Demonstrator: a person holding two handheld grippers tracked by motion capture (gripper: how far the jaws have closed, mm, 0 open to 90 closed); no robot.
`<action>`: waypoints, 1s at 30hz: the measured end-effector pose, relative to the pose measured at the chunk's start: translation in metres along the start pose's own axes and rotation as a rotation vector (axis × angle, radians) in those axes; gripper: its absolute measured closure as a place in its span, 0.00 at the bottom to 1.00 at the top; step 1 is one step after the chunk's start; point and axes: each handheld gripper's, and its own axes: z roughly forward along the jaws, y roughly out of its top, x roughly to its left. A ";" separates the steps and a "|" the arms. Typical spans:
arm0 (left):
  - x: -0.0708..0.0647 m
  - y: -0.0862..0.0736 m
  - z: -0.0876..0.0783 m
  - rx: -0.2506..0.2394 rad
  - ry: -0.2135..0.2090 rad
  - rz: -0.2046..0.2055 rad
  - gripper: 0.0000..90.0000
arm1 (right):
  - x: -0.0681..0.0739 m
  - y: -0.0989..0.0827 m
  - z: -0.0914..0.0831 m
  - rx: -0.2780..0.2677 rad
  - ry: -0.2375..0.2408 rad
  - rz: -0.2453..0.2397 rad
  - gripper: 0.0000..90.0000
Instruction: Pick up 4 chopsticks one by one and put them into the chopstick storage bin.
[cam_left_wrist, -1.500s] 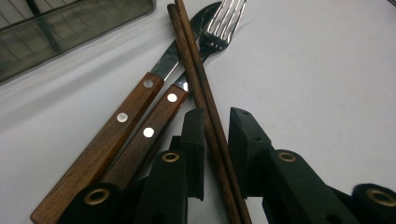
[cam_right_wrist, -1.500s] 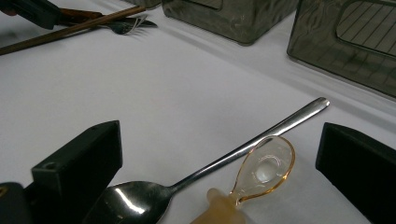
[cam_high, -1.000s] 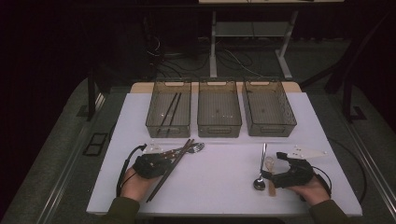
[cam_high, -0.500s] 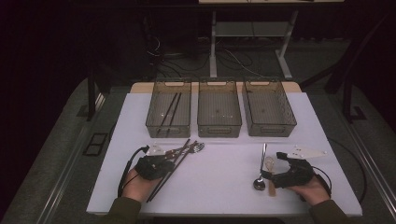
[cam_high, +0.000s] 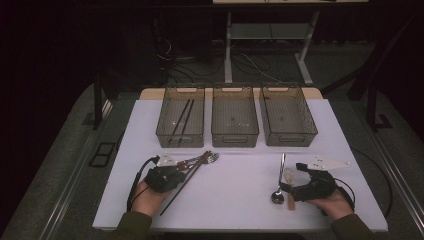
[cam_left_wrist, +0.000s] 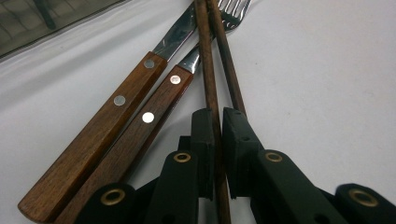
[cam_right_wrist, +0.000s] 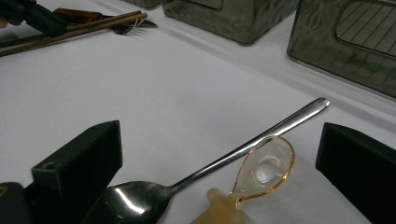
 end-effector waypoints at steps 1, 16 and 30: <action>0.000 0.000 0.000 0.000 0.001 0.001 0.94 | 0.000 0.000 0.000 -0.001 0.000 0.001 0.00; 0.001 0.001 -0.004 -0.021 -0.001 0.011 0.94 | 0.000 0.000 0.000 -0.002 0.000 0.001 0.00; 0.006 0.002 -0.017 -0.082 -0.020 0.004 0.94 | 0.000 0.000 0.000 -0.003 0.003 0.001 0.00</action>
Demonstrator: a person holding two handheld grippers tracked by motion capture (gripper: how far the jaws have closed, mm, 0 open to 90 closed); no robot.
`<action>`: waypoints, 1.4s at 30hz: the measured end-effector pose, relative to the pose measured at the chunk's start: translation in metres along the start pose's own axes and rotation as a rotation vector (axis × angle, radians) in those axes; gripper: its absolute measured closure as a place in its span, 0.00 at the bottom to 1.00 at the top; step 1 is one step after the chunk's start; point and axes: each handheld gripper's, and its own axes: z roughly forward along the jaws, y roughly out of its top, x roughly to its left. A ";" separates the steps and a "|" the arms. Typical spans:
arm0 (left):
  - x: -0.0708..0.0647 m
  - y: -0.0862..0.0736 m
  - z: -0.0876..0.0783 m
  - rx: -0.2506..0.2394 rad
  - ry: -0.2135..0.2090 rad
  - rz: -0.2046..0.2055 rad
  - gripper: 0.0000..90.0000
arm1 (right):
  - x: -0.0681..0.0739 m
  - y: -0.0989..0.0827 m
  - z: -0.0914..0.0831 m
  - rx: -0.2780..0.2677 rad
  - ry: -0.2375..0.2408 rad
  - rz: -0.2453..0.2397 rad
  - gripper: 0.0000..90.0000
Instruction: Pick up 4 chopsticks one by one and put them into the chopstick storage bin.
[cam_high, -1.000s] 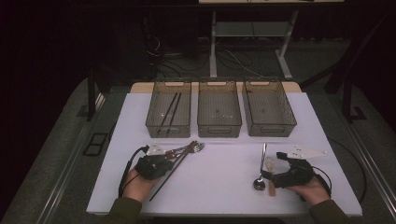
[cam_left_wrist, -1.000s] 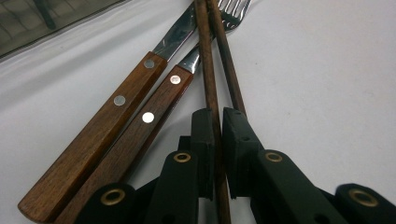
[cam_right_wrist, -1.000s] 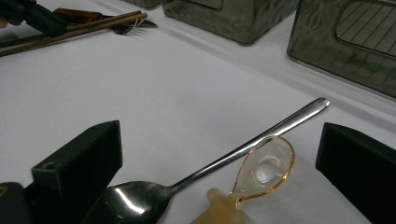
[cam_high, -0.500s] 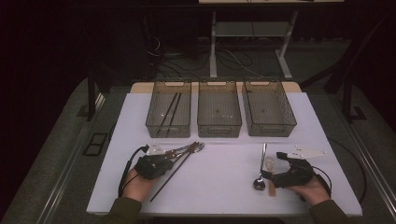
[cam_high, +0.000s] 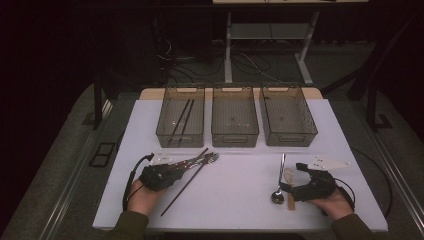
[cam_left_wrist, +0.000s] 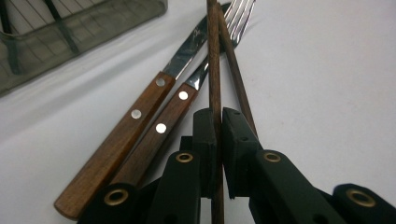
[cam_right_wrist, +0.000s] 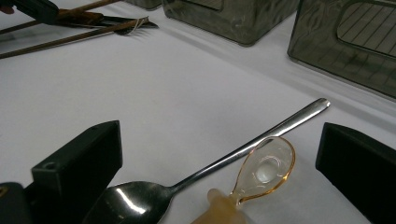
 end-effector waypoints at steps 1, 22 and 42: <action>0.001 0.001 -0.002 -0.002 -0.003 0.005 0.94 | 0.000 0.000 0.000 0.001 -0.001 -0.001 0.00; 0.010 0.021 -0.014 -0.116 -0.098 -0.019 0.94 | 0.001 -0.001 0.002 0.011 -0.001 0.000 0.00; 0.036 0.059 -0.011 -0.200 -0.089 -0.041 0.94 | 0.001 0.000 0.002 0.015 0.000 0.005 0.00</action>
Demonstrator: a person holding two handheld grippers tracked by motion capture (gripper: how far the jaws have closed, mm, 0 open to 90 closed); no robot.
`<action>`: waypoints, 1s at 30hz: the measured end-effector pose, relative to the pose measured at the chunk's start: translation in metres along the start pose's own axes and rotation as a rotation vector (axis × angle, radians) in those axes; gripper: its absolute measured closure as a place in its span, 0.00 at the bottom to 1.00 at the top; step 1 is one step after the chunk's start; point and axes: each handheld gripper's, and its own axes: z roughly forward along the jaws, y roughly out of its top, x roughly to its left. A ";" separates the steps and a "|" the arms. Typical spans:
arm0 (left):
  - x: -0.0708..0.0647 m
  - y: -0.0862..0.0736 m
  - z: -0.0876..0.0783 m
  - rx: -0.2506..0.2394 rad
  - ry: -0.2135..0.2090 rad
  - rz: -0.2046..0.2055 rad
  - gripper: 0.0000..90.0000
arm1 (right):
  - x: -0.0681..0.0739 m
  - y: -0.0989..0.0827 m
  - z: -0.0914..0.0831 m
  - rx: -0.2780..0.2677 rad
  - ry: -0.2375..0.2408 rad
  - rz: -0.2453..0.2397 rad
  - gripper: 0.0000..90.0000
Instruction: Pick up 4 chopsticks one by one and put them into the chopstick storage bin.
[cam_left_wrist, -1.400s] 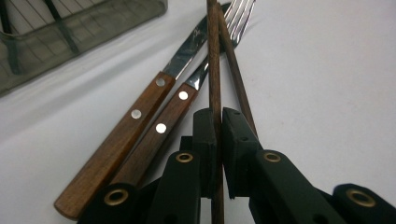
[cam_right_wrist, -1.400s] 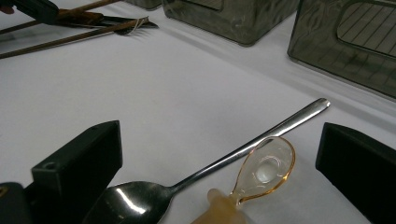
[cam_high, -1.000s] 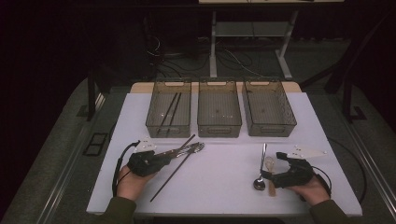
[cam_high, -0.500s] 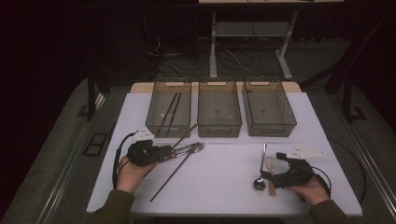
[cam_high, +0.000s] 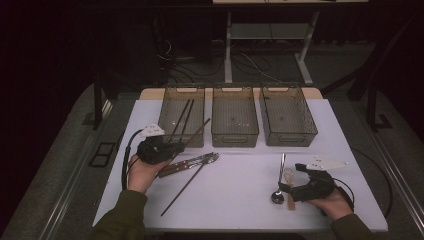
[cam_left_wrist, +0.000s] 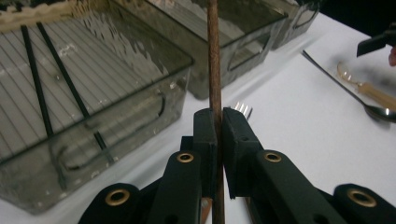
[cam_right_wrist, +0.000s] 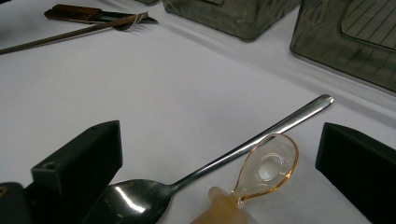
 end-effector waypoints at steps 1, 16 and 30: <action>0.001 0.003 0.000 -0.008 0.000 -0.002 0.94 | 0.000 0.000 0.000 -0.002 -0.001 -0.001 0.00; 0.018 0.039 0.015 -0.070 0.021 -0.022 0.94 | 0.000 0.000 -0.001 -0.006 -0.001 -0.002 0.00; 0.045 0.075 0.032 -0.081 0.066 -0.012 0.94 | -0.001 0.000 -0.001 -0.010 0.002 0.008 0.00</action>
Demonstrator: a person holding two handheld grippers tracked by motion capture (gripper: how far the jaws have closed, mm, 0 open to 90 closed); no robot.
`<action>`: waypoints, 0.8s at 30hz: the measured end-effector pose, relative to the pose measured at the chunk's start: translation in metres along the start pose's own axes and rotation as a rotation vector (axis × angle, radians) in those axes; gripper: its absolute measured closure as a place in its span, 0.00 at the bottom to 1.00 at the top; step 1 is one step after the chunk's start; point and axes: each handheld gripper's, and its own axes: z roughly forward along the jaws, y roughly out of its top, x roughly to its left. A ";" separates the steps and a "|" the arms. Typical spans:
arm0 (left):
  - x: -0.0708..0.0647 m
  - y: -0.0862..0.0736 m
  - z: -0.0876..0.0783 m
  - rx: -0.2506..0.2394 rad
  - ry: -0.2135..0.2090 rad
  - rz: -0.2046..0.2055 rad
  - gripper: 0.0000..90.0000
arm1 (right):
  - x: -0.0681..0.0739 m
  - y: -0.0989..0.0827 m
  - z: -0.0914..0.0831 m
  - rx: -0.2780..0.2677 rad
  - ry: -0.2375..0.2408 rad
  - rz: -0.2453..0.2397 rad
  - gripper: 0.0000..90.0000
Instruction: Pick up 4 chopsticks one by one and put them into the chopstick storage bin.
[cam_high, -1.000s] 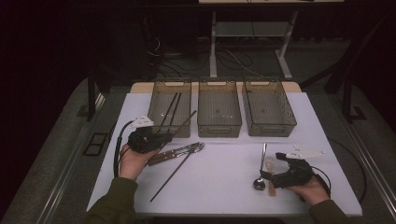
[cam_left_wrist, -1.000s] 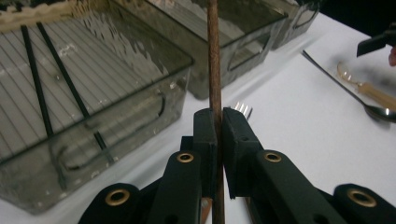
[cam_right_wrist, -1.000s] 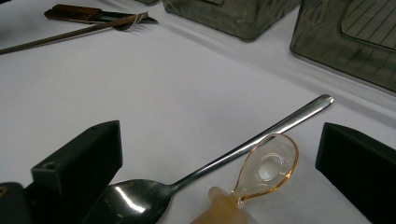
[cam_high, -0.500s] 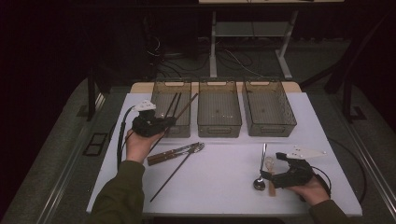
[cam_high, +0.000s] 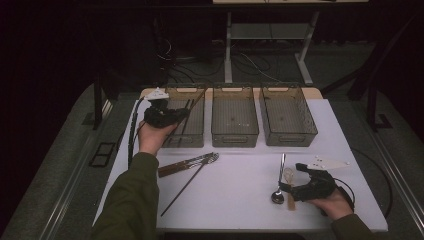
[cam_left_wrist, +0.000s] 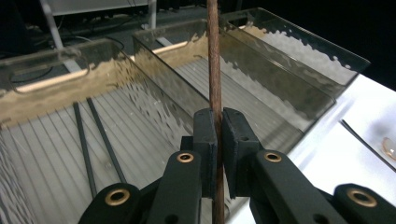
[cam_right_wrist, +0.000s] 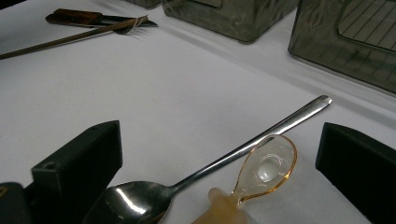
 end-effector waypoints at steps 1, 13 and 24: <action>0.002 0.003 0.002 -0.004 0.005 0.011 0.94 | 0.000 0.000 0.000 -0.001 0.001 0.000 0.00; 0.024 0.018 0.027 -0.034 0.055 0.000 0.94 | 0.000 0.000 -0.001 -0.007 0.004 0.004 0.00; 0.047 0.006 0.034 -0.017 0.184 -0.044 0.93 | 0.001 0.000 -0.002 -0.014 0.012 0.002 0.00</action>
